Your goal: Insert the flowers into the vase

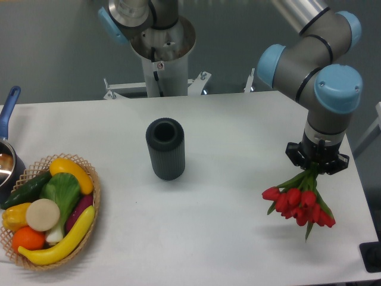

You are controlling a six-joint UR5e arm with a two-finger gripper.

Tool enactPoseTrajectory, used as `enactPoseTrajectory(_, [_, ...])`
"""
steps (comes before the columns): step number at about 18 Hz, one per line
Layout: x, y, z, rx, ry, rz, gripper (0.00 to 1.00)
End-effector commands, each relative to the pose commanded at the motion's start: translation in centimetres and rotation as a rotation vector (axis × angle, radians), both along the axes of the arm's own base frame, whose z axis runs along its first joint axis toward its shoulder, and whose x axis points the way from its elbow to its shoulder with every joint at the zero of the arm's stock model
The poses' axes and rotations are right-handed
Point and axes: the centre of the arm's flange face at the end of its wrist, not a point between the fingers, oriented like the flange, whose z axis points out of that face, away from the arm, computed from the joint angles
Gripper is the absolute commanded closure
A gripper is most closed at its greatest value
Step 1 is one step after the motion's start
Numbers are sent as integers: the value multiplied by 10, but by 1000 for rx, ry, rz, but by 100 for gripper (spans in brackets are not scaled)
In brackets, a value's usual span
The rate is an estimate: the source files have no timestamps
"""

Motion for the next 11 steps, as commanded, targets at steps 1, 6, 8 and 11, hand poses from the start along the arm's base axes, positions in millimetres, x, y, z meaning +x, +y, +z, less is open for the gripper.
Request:
enactPoseTrajectory(1, [0,0,1,1,3,0,100])
enactPoseTrajectory(6, [0,12,19,61,20,-3,100])
enactPoseTrajectory(8, [7,28,25,147,-2,-23,100])
enactPoseTrajectory(11, [23,53,54,322,3,-22,100])
